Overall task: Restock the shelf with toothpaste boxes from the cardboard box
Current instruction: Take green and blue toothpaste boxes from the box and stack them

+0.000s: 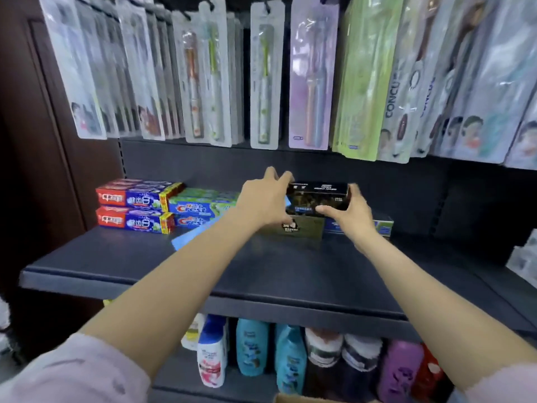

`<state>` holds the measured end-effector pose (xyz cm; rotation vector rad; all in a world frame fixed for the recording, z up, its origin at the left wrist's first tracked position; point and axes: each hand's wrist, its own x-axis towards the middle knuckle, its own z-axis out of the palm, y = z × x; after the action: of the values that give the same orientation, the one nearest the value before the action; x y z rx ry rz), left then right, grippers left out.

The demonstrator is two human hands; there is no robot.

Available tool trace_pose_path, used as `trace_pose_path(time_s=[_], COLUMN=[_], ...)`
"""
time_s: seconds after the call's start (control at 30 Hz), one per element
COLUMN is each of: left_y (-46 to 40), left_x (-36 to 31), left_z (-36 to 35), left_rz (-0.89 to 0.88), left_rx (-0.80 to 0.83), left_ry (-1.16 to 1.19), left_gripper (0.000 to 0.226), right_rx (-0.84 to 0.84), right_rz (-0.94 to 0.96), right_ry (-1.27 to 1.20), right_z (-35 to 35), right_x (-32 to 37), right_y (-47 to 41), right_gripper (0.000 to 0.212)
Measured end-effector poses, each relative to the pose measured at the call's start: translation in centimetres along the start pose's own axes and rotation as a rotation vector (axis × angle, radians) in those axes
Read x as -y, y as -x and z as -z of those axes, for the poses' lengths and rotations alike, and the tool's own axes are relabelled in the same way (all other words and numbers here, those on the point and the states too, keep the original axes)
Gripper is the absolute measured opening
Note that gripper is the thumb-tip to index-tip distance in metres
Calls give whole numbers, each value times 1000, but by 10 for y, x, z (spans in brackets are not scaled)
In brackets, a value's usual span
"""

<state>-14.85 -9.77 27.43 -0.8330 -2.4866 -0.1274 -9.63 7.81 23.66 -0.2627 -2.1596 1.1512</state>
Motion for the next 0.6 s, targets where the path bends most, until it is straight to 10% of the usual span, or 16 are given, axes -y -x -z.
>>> trace_pose_path(time_s=[0.23,0.43,0.6], left_y=[-31,-38,-41], left_x=[39,50,50], left_z=[-30,-62,-68], left_rz=[-173,-279,-254], left_rx=[-29,-20,23], left_ry=[-108,-65,94], left_gripper=[50,42,44], right_rx=[-46,-3,-52], right_rz=[-59,-325,104], right_ry=[23,558,288], right_z=[-62,-94,-100], right_x=[-14,-32,-22], right_y=[-61,-78,-42], right_gripper=[63,81,60])
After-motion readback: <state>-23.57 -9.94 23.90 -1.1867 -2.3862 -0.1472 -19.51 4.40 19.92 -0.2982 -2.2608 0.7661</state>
